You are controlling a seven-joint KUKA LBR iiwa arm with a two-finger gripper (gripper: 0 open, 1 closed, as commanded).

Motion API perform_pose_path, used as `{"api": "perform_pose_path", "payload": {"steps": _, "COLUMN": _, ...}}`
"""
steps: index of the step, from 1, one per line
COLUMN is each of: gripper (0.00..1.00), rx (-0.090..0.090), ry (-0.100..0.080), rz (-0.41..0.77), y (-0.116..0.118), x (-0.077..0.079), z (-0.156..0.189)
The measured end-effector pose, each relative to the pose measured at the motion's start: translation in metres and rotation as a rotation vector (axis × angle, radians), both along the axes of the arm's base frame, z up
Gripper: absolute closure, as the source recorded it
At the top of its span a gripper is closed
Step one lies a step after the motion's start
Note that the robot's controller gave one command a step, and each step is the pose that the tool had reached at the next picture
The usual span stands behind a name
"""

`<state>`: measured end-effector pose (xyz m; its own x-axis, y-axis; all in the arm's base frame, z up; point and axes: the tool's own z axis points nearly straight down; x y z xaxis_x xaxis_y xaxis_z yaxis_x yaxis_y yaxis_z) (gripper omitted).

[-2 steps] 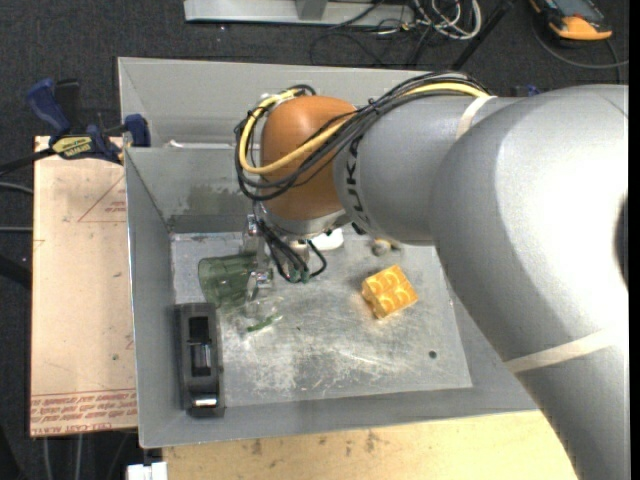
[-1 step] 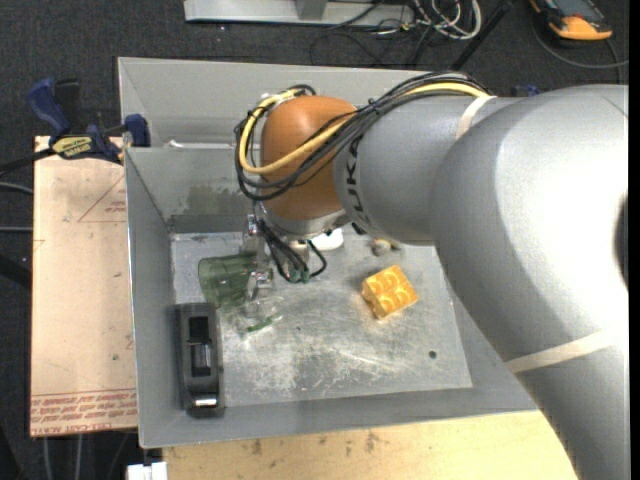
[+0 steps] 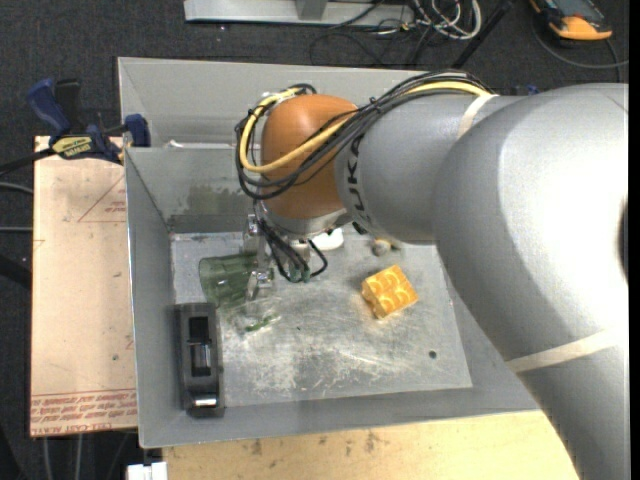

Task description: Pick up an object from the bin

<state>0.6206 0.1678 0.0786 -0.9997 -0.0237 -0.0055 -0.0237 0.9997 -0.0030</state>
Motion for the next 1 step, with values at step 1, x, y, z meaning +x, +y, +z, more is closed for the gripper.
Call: {"api": "perform_pose_path", "payload": {"steps": 1, "gripper": 1.0, "rx": -0.001, "ry": 0.005, "rz": 0.0, "y": -0.0005, "x": -0.0016, "z": 0.0098}}
